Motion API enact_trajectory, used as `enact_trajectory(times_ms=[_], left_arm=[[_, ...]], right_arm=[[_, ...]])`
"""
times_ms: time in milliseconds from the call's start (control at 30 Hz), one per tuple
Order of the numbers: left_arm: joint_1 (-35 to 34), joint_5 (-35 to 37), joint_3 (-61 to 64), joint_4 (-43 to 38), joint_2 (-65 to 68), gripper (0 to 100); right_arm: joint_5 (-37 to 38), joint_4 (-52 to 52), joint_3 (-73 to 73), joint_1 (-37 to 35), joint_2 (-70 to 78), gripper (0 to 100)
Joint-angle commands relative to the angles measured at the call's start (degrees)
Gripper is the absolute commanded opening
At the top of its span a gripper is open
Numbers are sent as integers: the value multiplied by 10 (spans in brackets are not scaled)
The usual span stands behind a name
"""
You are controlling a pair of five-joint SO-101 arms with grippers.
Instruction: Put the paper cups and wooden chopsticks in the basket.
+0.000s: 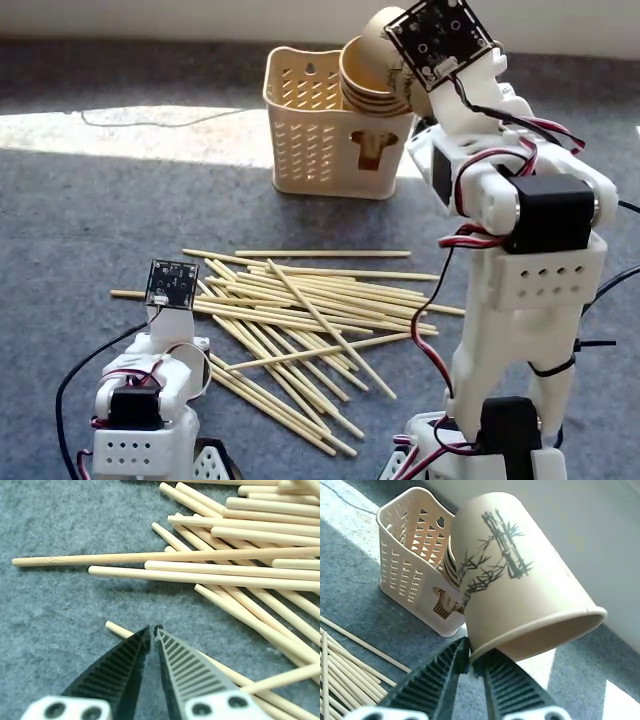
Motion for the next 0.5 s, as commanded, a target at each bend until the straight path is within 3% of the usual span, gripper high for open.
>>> enact_trajectory(times_ms=[0, 467], left_arm=[[9, -1, 11, 4, 0, 35], [9, -1, 11, 4, 0, 35]], right_arm=[[5, -14, -1, 3, -15, 6], [4, -14, 0, 3, -15, 6]])
